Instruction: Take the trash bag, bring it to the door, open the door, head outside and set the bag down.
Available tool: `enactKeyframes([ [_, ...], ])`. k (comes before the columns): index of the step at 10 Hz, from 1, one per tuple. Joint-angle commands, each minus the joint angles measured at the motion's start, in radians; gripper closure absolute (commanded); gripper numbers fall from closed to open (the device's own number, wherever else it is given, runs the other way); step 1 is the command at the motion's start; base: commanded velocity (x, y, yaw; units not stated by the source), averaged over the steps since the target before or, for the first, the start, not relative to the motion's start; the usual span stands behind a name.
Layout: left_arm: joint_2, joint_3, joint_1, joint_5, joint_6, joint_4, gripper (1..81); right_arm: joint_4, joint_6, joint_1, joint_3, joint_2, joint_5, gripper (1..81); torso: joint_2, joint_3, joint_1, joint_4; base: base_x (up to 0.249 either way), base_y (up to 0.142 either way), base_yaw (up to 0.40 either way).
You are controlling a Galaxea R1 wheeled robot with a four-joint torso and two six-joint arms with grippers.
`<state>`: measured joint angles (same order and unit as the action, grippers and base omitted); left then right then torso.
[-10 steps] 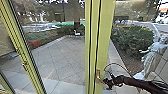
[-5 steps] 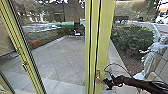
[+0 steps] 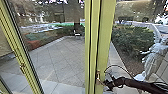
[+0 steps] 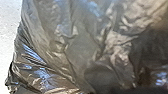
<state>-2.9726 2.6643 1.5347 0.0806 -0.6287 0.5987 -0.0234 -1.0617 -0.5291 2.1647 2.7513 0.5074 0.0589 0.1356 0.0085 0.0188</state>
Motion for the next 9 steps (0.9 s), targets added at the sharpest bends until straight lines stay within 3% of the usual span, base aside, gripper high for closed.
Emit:
enactKeyframes([
  [1,0.006,-0.006,-0.029,0.088,-0.003,0.01,81.1,-0.047,-0.044,0.113,0.015,0.014,0.065,1.0,0.0,0.024,0.0,0.0,0.071,0.0,0.0],
  [4,0.006,-0.006,-0.029,0.088,-0.003,0.01,81.1,-0.047,-0.044,0.128,-0.022,-0.02,0.063,1.0,0.0,0.055,-0.002,0.0,0.07,0.0,0.0],
  [5,0.006,-0.006,-0.029,0.087,-0.003,0.01,81.1,-0.047,-0.044,0.134,-0.034,-0.034,0.063,1.0,0.0,0.034,-0.002,0.0,0.071,0.0,0.0],
  [9,0.007,-0.006,-0.029,0.088,-0.003,0.01,81.1,-0.049,-0.044,0.171,-0.085,-0.097,0.063,1.0,0.0,0.039,-0.001,0.0,0.066,0.0,0.0],
])
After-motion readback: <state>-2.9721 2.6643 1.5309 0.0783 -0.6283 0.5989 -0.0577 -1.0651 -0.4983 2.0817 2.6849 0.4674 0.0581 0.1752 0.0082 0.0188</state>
